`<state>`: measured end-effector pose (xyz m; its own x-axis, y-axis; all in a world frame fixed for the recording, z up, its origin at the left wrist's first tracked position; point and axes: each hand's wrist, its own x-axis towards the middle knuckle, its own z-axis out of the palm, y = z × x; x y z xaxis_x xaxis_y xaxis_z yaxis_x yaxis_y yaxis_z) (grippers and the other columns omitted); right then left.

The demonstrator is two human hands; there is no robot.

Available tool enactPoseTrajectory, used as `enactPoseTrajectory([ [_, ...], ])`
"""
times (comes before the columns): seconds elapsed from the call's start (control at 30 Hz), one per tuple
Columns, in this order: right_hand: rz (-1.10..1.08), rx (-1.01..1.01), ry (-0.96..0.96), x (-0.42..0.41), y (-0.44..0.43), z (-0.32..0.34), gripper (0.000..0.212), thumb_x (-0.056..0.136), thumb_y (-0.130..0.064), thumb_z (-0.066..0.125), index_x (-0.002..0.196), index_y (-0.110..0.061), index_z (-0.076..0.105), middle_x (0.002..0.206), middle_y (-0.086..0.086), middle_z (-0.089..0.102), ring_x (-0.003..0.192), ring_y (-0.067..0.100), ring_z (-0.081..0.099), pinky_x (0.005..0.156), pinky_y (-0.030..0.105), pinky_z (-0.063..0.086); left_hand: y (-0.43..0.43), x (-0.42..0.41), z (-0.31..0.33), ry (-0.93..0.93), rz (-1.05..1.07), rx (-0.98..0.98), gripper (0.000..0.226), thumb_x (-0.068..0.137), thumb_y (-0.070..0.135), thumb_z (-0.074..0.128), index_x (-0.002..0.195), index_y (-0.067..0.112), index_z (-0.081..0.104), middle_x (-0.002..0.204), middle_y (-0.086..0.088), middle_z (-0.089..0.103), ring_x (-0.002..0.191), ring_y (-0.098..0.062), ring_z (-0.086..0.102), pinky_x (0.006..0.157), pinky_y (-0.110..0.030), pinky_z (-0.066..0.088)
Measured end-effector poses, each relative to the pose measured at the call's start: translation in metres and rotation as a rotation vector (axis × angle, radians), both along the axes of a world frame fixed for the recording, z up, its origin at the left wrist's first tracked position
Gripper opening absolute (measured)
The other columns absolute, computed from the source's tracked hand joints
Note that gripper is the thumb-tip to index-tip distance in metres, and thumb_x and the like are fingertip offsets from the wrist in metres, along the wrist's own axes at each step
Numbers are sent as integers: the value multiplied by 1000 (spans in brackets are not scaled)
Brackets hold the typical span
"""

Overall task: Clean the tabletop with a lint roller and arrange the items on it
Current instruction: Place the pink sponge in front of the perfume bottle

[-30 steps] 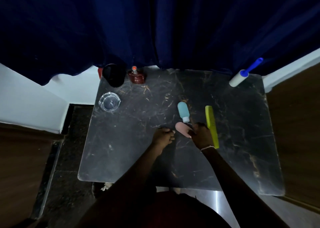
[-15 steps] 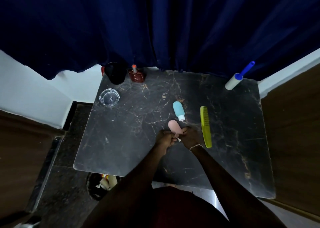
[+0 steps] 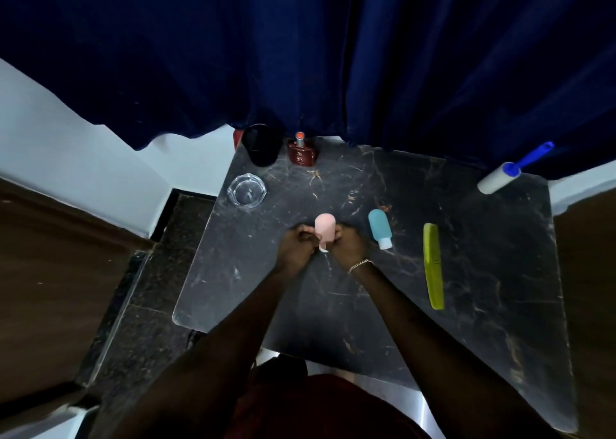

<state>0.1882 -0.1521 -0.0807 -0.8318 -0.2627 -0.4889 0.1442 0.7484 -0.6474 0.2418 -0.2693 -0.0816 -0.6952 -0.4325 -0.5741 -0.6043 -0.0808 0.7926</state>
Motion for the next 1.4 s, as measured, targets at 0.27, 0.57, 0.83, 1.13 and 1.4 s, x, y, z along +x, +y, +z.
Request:
enactPoseTrajectory([
  [0.27, -74, 31, 66, -56, -76, -11, 39, 84, -21, 71, 120, -8, 63, 117, 18, 70, 112, 35, 65, 90, 31, 48, -68, -47, -9, 99, -163, -107, 32, 85, -16, 58, 114, -5, 67, 105, -23, 74, 90, -21, 65, 80, -33, 49],
  [0.57, -102, 45, 95, -95, -117, -36, 51, 84, -16, 61, 134, -22, 52, 123, 15, 67, 114, 35, 62, 95, 38, 53, -109, -91, -27, 56, -224, 26, 59, 88, -25, 48, 143, -5, 48, 136, -26, 62, 118, -26, 60, 91, -38, 50],
  [0.83, -89, 61, 139, -100, -130, -47, 52, 85, -14, 59, 136, -15, 51, 130, 13, 64, 121, 36, 58, 103, 42, 48, -127, -100, -42, 55, -290, 82, 64, 87, -29, 45, 148, -8, 39, 142, -30, 56, 135, -42, 53, 105, -44, 45],
  [1.13, -84, 127, 132, -96, -129, -47, 66, 82, -23, 69, 143, -18, 45, 127, 14, 66, 121, 37, 57, 98, 42, 52, -130, -97, -51, 95, -378, 71, 66, 82, -32, 42, 143, -7, 44, 141, -24, 58, 135, -36, 55, 116, -48, 43],
  [1.4, -119, 31, 148, -89, -126, -40, 67, 81, -13, 71, 143, -12, 46, 123, 11, 68, 117, 30, 64, 97, 38, 53, -123, -85, -42, 158, -261, 67, 57, 91, -19, 57, 145, -11, 38, 143, -28, 56, 133, -33, 55, 90, -8, 48],
])
